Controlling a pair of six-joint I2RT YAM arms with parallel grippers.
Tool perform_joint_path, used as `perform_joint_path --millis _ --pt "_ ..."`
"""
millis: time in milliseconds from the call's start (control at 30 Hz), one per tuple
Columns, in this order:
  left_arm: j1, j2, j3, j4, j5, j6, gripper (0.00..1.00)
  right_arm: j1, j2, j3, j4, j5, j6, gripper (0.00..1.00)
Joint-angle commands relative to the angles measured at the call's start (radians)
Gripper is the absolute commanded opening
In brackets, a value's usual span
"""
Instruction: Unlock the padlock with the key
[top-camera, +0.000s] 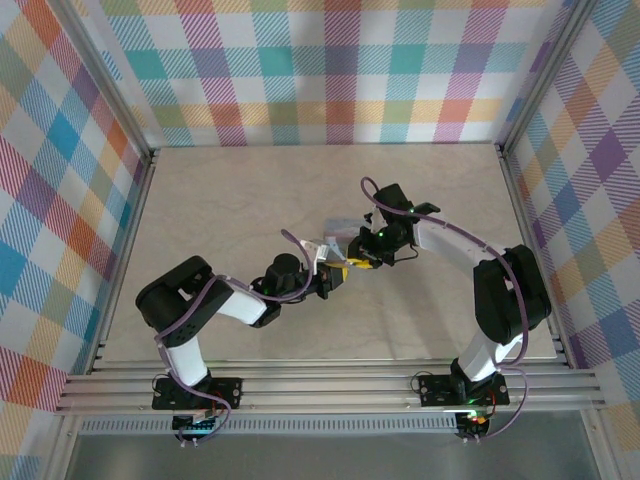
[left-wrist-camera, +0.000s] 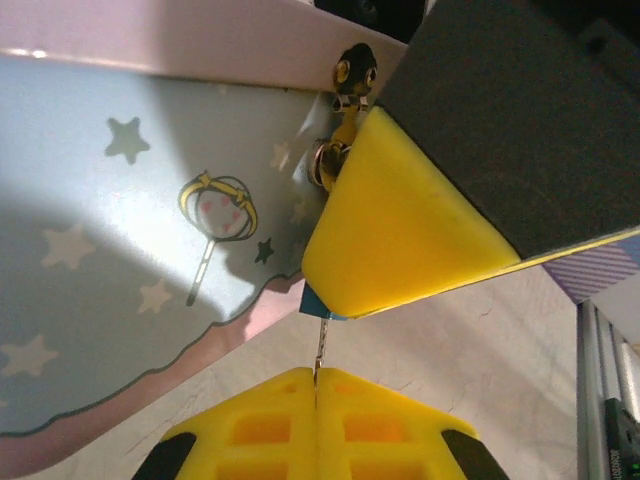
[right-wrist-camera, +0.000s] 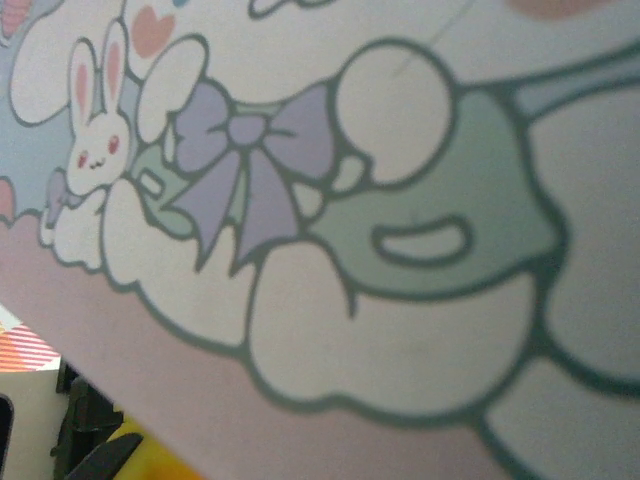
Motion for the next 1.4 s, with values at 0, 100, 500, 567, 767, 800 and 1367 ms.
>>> perform_joint_path --millis 0,100,500,567,767,800,1367 --pt "-0.046 -0.070 0.078 0.195 0.016 0.047 0.00 0.020 0.000 -0.009 0.017 -0.092 -0.020 0.00" --pt "-0.049 -0.078 0.057 0.225 -0.023 0.055 0.00 0.013 -0.004 -0.011 0.003 -0.091 -0.033 0.00" --pt "-0.171 -0.179 0.088 -0.008 -0.190 0.302 0.00 -0.015 -0.008 -0.042 0.049 -0.144 0.061 0.00" --pt "-0.165 -0.150 0.092 0.035 -0.175 0.257 0.00 -0.016 -0.013 -0.051 0.072 -0.159 0.076 0.00" --pt "-0.048 -0.054 0.071 0.304 -0.009 -0.066 0.00 -0.015 -0.029 -0.094 0.128 -0.197 0.070 0.00" --pt "-0.032 -0.054 0.083 0.303 0.028 -0.092 0.00 -0.016 -0.030 -0.096 0.120 -0.194 0.057 0.00" --pt "0.005 -0.028 0.138 0.264 0.158 -0.056 0.00 -0.015 0.000 -0.064 0.020 -0.162 -0.029 0.00"
